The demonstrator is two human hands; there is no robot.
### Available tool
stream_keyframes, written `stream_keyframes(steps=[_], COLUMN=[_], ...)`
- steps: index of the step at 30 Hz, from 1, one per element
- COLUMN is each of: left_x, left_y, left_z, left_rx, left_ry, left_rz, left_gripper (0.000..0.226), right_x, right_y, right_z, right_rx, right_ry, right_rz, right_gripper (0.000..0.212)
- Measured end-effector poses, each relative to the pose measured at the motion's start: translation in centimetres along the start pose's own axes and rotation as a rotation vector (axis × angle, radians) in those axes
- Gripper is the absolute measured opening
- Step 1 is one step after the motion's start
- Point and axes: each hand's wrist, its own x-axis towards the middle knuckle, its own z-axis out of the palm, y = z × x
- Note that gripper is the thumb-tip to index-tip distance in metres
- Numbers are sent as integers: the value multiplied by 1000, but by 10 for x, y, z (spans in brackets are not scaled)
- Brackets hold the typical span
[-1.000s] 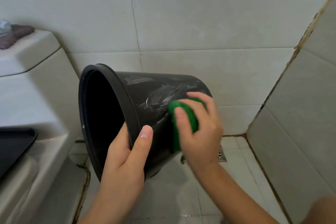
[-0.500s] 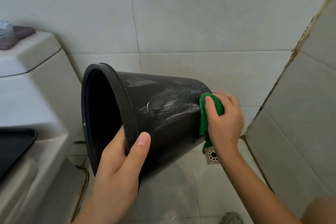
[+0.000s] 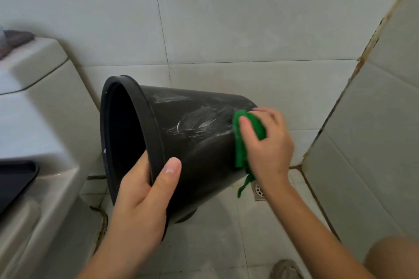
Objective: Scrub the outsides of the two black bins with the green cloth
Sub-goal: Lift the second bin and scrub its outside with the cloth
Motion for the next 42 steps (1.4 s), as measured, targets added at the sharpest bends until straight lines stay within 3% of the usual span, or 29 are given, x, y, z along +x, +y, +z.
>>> stream_keyframes(steps=[2, 6, 11, 14, 17, 19, 21, 25, 28, 31, 37, 39, 42], left_x=[-3, -3, 4, 6, 6, 3, 1, -5, -5, -1, 7, 10, 10], left_y=[2, 1, -1, -4, -4, -3, 0, 10, 9, 4, 1, 3, 1], left_z=[1, 4, 6, 5, 7, 7, 4, 2, -1, -1, 9, 7, 7], left_rx=[48, 33, 22, -62, -79, -43, -37, 43, 30, -20, -31, -82, -93], left_ry=[-43, -53, 9, 107, 119, 92, 73, 33, 22, 49, 210, 271, 225], left_rz=[22, 2, -26, -98, -126, -104, -117, -33, -26, -54, -110, -190, -210], left_gripper=[36, 37, 32, 45, 29, 30, 31, 31, 35, 31, 16, 24, 26], right_x=[12, 11, -32, -58, -55, -47, -32, 5, 5, -18, -78, -86, -78], right_y=[26, 29, -40, -71, -64, -48, -26, 28, 47, 23, -51, -64, -59], right_z=[-3, -3, 5, 4, 4, 6, 6, -3, -4, 10, 15, 13, 13], right_rx=[-32, -29, 125, 212, 182, 132, 61, 8, 11, 37, 220, 276, 224], right_ry=[-34, -21, -52, -49, -20, -34, -19, -9, 52, 10, -60, -79, -47], right_rz=[199, 228, -119, -320, -452, -477, -332, 213, 336, 204, -357, -455, -558], right_gripper=[21, 21, 32, 27, 33, 38, 34, 28, 28, 36, 40, 40, 36])
